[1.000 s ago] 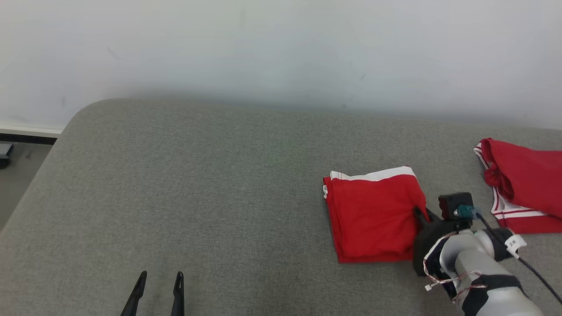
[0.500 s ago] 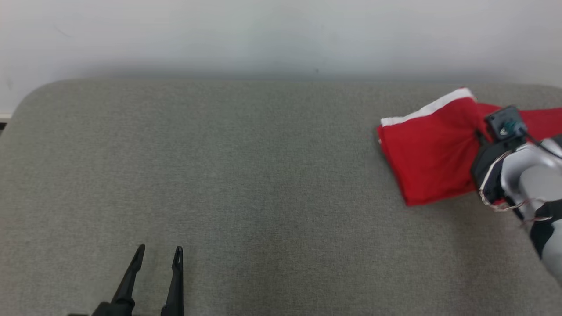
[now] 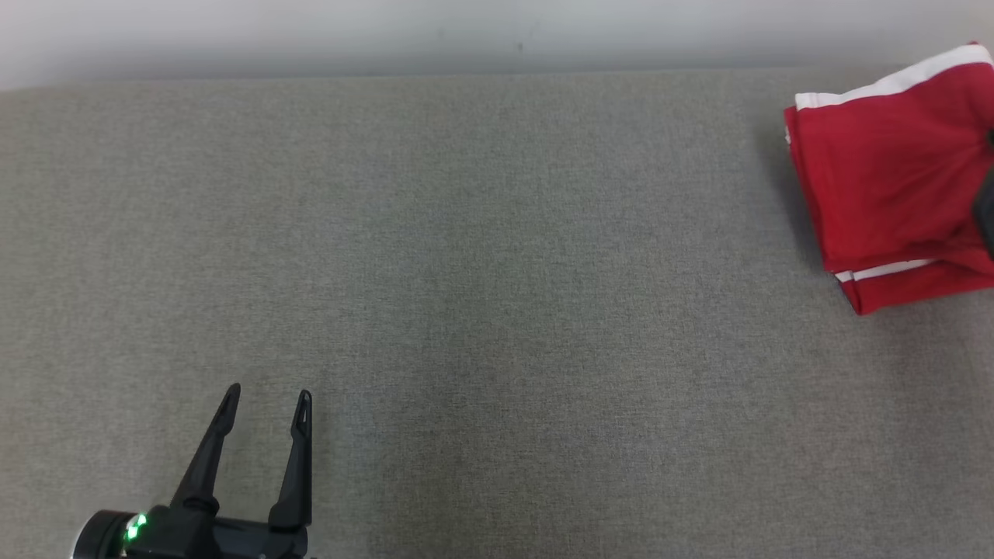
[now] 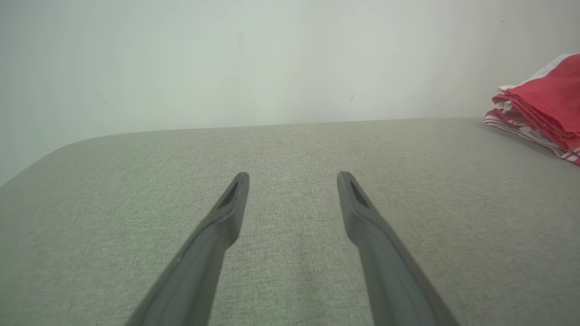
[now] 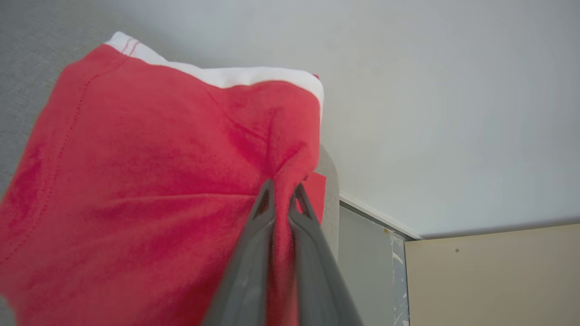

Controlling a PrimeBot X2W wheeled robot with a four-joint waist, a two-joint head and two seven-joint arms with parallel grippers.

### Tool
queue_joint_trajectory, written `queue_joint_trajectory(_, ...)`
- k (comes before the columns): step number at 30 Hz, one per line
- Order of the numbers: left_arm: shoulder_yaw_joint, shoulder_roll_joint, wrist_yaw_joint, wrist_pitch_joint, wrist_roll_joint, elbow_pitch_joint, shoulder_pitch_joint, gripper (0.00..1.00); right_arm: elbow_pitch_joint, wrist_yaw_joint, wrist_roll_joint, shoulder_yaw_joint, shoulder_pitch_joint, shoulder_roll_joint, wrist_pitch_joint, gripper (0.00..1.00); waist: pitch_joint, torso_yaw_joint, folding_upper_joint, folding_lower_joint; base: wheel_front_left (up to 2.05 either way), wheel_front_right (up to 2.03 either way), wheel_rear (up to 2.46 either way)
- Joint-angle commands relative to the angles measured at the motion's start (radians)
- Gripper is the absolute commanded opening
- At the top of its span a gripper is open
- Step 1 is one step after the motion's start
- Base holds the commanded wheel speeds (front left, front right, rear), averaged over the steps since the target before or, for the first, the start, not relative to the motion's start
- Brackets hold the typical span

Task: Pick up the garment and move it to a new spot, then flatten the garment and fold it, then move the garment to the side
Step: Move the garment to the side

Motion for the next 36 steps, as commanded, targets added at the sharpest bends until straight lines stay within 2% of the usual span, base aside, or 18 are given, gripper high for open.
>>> queue_joint_trajectory(1, -0.001, 0.011, 0.002, -0.003, -0.008, -0.015, -0.016, 1.0, -0.032, -0.002, 0.037, 0.036, -0.01, -0.043, 0.022, 0.0, 0.03, -0.021, -0.0002, -0.0001, 0.0, 0.0, 0.0)
queue_joint_trajectory(3, -0.001, 0.02, 0.002, -0.003, -0.011, -0.032, -0.024, 1.0, -0.064, -0.002, 0.058, 0.08, -0.035, -0.109, 0.05, 0.0, 0.051, -0.027, -0.0002, -0.0001, 0.0, 0.0, 0.0)
queue_joint_trajectory(7, -0.003, 0.038, 0.002, -0.003, -0.014, -0.051, -0.039, 1.0, -0.102, -0.002, 0.065, 0.11, -0.076, -0.154, 0.064, 0.0, 0.083, -0.031, -0.0002, -0.0001, 0.0, 0.0, 0.0)
queue_joint_trajectory(12, -0.002, 0.047, 0.002, -0.003, -0.016, -0.067, -0.05, 1.0, -0.121, -0.002, 0.043, 0.139, -0.106, -0.181, 0.074, 0.0, 0.105, -0.033, -0.0002, -0.0001, 0.0, 0.0, 0.0)
queue_joint_trajectory(18, 0.005, 0.051, 0.002, -0.003, -0.023, -0.075, -0.054, 1.0, -0.109, -0.002, 0.038, 0.139, -0.108, -0.179, 0.095, 0.0, 0.117, -0.032, -0.0002, -0.0001, 0.0, 0.0, 0.0)
queue_joint_trajectory(19, 0.007, 0.05, 0.002, -0.003, -0.023, -0.075, -0.052, 1.0, -0.098, -0.002, 0.044, 0.125, -0.11, -0.18, 0.099, 0.06, 0.119, -0.032, -0.0002, -0.0001, 0.0, 0.0, 0.0)
queue_joint_trajectory(20, 0.006, 0.049, 0.002, -0.003, -0.024, -0.074, -0.052, 1.0, -0.092, -0.002, 0.032, 0.124, -0.11, -0.177, 0.102, 0.45, 0.119, -0.031, -0.0002, -0.0001, 0.0, 0.0, 0.0)
queue_joint_trajectory(21, 0.007, 0.048, 0.002, -0.003, -0.023, -0.072, -0.052, 1.0, -0.088, -0.002, 0.022, 0.128, -0.104, -0.173, 0.108, 1.0, 0.119, -0.031, -0.0002, -0.0001, 0.0, 0.0, 0.0)
queue_joint_trajectory(23, 0.009, 0.045, 0.002, -0.003, -0.024, -0.067, -0.051, 1.0, -0.08, -0.002, 0.007, 0.12, -0.105, -0.169, 0.108, 1.0, 0.116, -0.03, -0.0002, -0.0001, 0.0, 0.0, 0.0)
queue_joint_trajectory(28, 0.016, 0.034, 0.002, -0.003, -0.024, -0.046, -0.043, 1.0, -0.05, -0.002, -0.019, 0.049, -0.104, -0.148, 0.032, 1.0, 0.083, -0.03, -0.0002, -0.0001, 0.0, 0.0, 0.0)
queue_joint_trajectory(30, 0.022, 0.027, 0.002, -0.003, -0.023, -0.032, -0.032, 1.0, -0.031, -0.002, 0.001, -0.024, -0.101, -0.116, -0.039, 1.0, 0.055, -0.03, -0.0002, -0.0001, 0.0, 0.0, 0.0)
queue_joint_trajectory(33, 0.028, 0.015, 0.002, -0.003, -0.022, -0.007, -0.008, 1.0, -0.026, -0.002, -0.04, -0.066, -0.059, -0.061, -0.139, 1.0, 0.0, -0.033, -0.0002, -0.0001, 0.0, 0.0, 0.0)
queue_joint_trajectory(36, 0.045, 0.001, 0.002, -0.003, -0.019, 0.013, 0.023, 1.0, -0.017, -0.002, -0.028, -0.156, -0.015, 0.002, -0.25, 1.0, -0.062, -0.037, -0.0002, -0.0001, 0.0, 0.0, 0.0)
